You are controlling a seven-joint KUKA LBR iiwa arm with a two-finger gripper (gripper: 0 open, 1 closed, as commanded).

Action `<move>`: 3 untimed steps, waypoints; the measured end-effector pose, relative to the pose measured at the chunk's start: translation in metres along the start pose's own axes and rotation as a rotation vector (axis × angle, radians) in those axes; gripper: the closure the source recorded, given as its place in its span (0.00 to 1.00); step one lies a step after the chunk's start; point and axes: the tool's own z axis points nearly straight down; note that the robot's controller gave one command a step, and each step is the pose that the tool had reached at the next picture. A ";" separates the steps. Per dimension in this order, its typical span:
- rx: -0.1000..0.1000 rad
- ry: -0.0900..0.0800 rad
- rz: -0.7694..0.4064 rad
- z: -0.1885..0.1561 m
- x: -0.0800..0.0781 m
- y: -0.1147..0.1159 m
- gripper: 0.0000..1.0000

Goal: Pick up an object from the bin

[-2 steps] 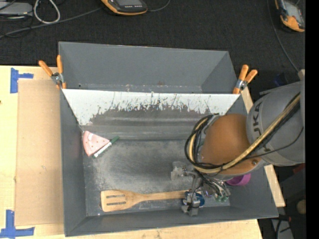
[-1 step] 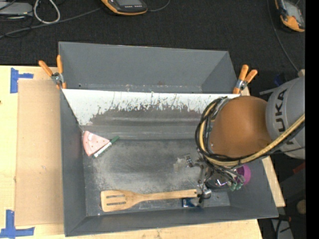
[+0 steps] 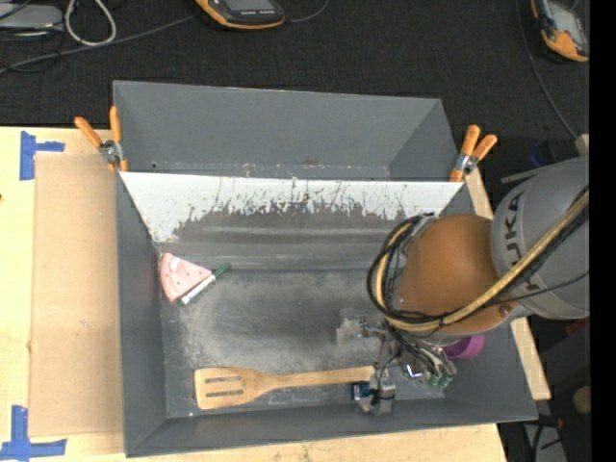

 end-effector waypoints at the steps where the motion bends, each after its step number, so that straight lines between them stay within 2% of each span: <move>1: 0.004 -0.015 -0.370 0.030 -0.014 0.013 0.00; 2: 0.000 0.000 -0.035 0.035 0.000 0.022 1.00; 3: 0.000 0.000 -0.035 0.035 0.000 0.022 1.00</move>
Offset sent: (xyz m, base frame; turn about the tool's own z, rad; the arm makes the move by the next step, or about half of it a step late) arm -0.0039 0.0219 -0.0350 -0.0355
